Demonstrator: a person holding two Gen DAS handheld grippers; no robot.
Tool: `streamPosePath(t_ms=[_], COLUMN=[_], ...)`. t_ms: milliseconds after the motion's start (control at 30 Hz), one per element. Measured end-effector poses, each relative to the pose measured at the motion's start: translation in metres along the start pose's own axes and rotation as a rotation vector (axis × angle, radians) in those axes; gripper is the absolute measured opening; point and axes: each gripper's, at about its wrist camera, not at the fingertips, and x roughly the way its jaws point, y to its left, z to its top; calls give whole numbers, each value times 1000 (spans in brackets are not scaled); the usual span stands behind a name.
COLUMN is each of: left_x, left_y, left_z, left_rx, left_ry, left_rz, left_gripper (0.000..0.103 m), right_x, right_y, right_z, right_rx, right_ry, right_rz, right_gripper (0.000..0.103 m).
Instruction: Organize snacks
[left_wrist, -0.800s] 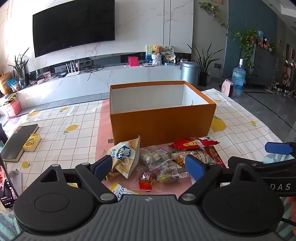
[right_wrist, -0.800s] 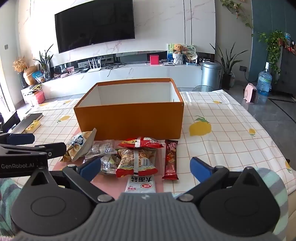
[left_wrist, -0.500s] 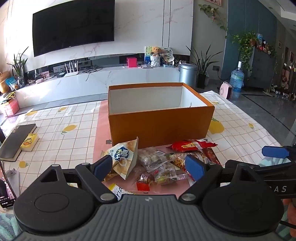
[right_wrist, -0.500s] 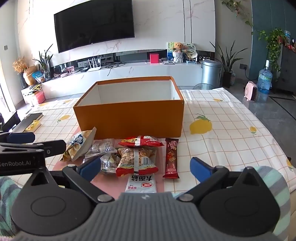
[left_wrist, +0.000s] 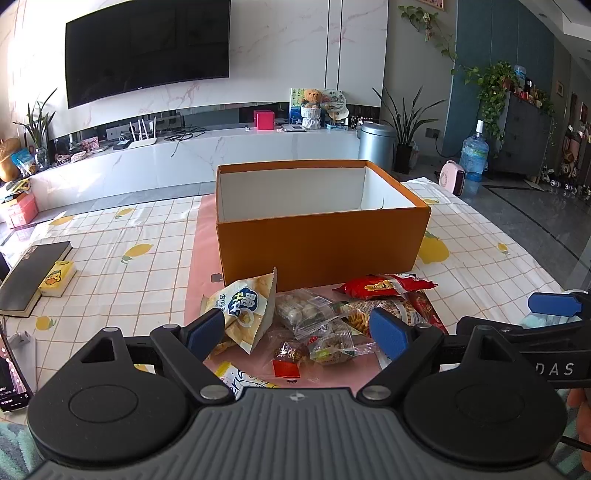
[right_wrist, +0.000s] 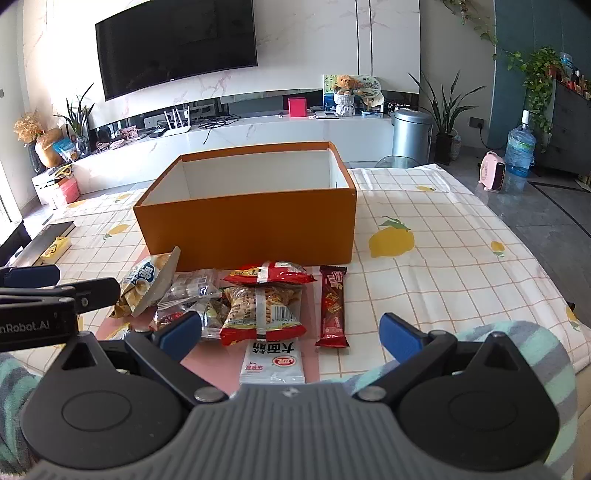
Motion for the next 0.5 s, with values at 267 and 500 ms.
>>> streamPosePath(t_ms=[267, 500], left_x=[2, 3], left_y=[1, 0], left_z=[-1, -2], left_rx=[1, 6], left_ry=[5, 11], left_rz=[0, -2], left_gripper=[103, 103], right_x=[2, 3], right_y=[0, -2], right_z=[-1, -1], right_rx=[0, 5], right_ry=[7, 12], right_rz=[-9, -21], right_gripper=[99, 99])
